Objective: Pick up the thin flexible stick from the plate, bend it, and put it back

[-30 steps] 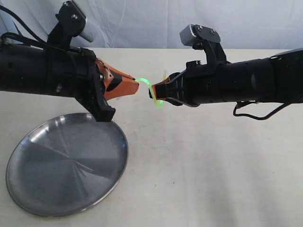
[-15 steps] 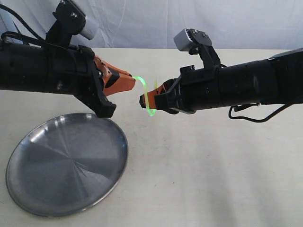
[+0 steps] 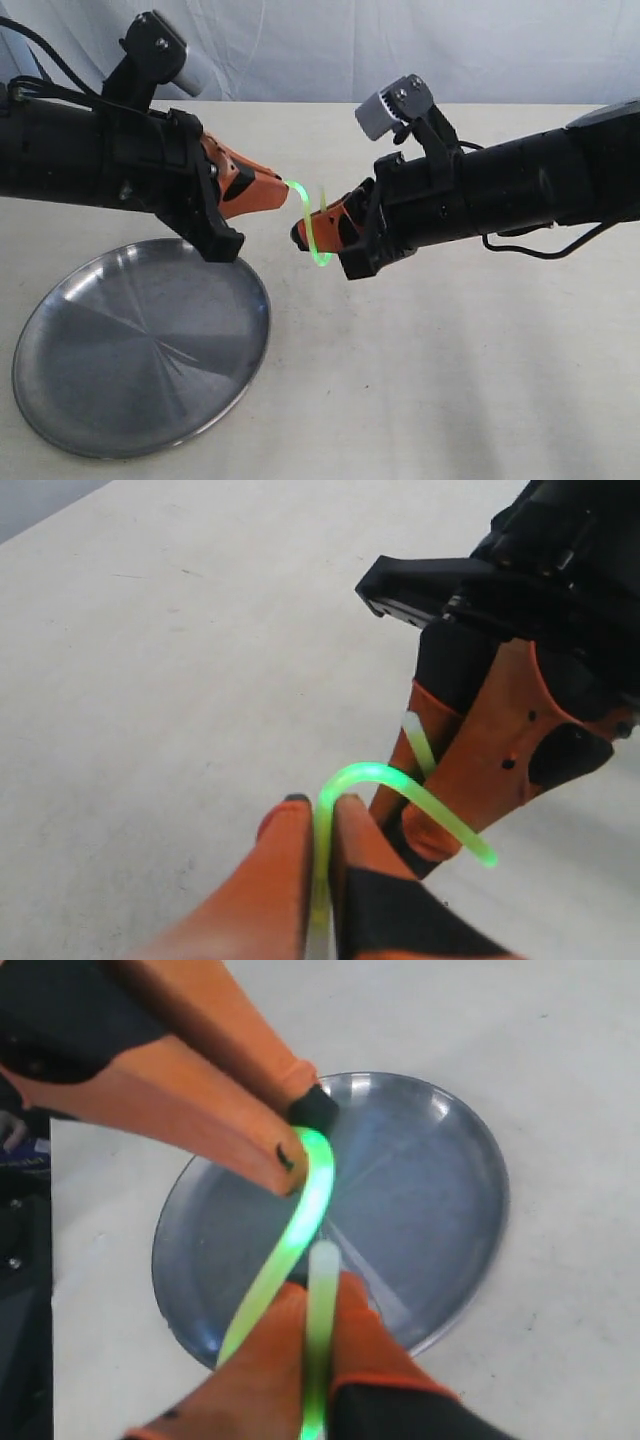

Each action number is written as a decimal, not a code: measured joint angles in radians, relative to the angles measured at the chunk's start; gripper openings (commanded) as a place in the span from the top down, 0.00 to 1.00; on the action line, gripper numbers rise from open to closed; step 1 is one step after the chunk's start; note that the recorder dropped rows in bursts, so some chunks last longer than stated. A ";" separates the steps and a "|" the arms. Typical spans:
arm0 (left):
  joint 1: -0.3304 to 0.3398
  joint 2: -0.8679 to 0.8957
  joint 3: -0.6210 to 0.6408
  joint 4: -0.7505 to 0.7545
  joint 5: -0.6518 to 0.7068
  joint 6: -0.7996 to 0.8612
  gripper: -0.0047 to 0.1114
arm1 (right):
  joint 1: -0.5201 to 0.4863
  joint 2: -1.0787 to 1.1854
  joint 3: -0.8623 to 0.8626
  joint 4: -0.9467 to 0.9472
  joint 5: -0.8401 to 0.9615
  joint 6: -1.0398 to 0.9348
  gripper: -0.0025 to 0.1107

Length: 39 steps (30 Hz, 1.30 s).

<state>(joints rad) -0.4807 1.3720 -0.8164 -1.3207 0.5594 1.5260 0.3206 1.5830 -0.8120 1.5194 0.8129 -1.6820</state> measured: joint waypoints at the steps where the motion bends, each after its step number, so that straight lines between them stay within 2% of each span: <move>1: 0.000 0.000 0.000 0.005 0.004 -0.008 0.96 | 0.000 0.000 0.000 -0.005 0.001 -0.017 0.99; 14: 0.000 0.000 0.000 0.065 0.046 -0.171 0.96 | 0.000 0.000 -0.002 -0.037 0.027 -0.384 0.99; 30: 0.000 0.002 0.000 0.108 0.067 -0.322 0.96 | 0.000 0.000 -0.004 -0.115 0.032 -0.411 0.99; 39: 0.000 0.074 0.000 0.095 0.101 -0.382 0.96 | 0.000 0.002 -0.004 -0.174 0.053 -0.411 0.99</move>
<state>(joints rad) -0.4807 1.4457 -0.8164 -1.2254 0.6608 1.1441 0.3206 1.5854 -0.8158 1.3455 0.8657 -2.0933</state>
